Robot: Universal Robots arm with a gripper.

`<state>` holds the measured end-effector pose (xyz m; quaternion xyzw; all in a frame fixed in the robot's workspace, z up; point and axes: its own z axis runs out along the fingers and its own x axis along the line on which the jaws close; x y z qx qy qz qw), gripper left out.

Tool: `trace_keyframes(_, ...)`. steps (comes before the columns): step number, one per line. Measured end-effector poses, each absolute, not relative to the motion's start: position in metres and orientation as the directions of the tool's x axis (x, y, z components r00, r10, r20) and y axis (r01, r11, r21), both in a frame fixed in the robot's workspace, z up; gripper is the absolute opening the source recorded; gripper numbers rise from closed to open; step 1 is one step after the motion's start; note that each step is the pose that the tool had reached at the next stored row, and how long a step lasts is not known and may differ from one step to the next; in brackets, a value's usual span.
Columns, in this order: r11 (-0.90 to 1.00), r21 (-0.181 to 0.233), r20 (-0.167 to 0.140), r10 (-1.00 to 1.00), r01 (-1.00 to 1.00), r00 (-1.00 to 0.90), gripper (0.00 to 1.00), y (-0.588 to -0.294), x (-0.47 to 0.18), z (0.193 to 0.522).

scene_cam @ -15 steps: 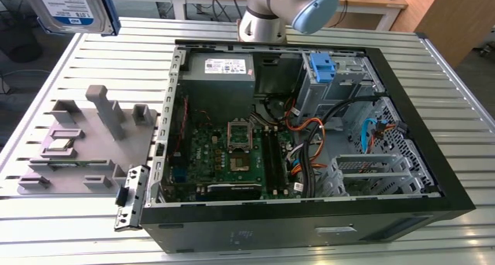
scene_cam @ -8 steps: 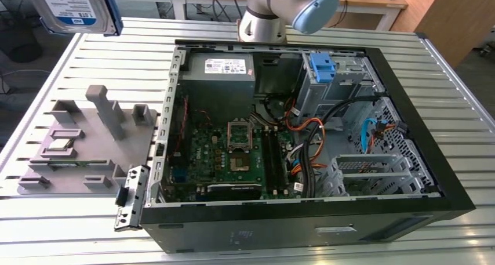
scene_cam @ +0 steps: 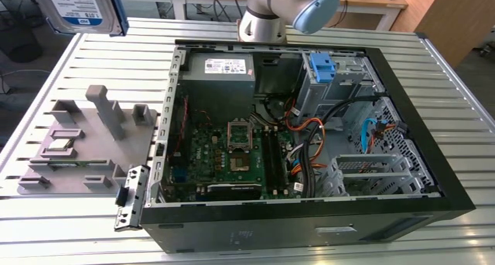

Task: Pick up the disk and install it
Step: 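Pick up the disk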

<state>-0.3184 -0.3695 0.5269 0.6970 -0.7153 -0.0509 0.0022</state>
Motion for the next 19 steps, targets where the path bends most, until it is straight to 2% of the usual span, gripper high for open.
trace_keyframes(19, 0.023, 0.076, -0.068, -0.997, -0.997, -0.028, 0.35, -0.369, -0.295, 0.527)
